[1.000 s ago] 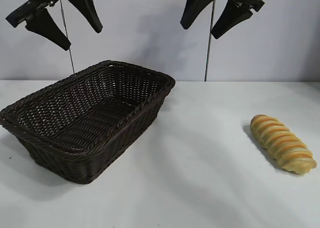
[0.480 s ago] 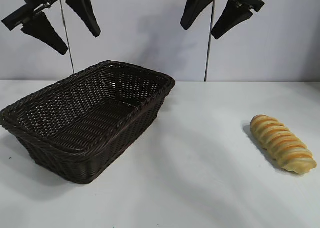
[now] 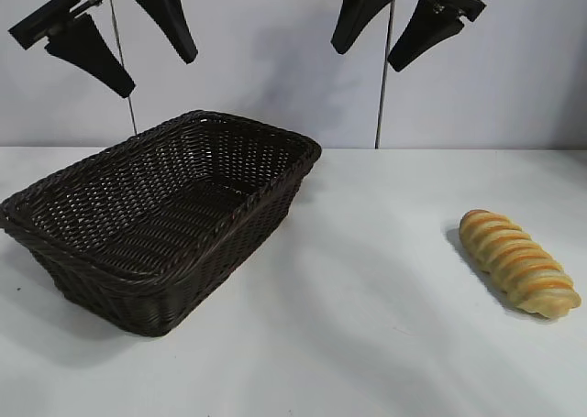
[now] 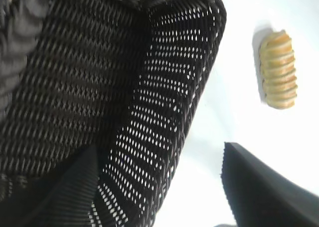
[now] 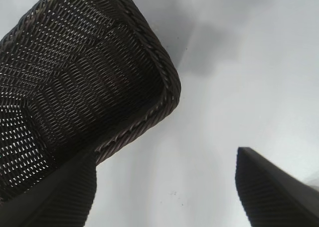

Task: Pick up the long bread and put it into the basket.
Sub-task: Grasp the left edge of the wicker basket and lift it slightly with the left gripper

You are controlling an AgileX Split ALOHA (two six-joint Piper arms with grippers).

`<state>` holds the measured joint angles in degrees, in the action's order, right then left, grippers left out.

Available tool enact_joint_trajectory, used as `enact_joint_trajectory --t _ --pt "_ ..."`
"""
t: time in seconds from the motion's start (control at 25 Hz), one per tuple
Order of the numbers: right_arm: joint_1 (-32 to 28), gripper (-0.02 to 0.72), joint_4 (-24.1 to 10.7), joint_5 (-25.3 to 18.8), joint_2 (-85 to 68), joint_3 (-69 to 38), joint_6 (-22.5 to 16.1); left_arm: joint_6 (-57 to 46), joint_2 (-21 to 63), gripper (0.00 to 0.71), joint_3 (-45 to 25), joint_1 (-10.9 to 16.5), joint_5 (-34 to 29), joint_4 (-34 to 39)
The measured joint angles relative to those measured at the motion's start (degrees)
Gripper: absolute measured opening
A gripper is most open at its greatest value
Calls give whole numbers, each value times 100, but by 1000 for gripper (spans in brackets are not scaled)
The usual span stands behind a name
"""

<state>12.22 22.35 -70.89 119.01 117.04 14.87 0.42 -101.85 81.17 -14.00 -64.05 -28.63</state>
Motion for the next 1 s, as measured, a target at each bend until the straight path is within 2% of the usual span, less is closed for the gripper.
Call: enact_joint_trajectory --t 0.28,0.44,0.8,1.0 --pt "0 557 0 0 0 0 0 -621 1150 511 -1757 0 1058 -6" --pt "0 557 0 0 0 0 0 -1318 1555 511 -2389 0 1602 0" --pt "0 557 0 0 0 0 0 -3932 1626 511 -3150 0 2728 772" --pt "0 557 0 0 0 0 -2 -4468 1507 511 -3161 0 2990 877"
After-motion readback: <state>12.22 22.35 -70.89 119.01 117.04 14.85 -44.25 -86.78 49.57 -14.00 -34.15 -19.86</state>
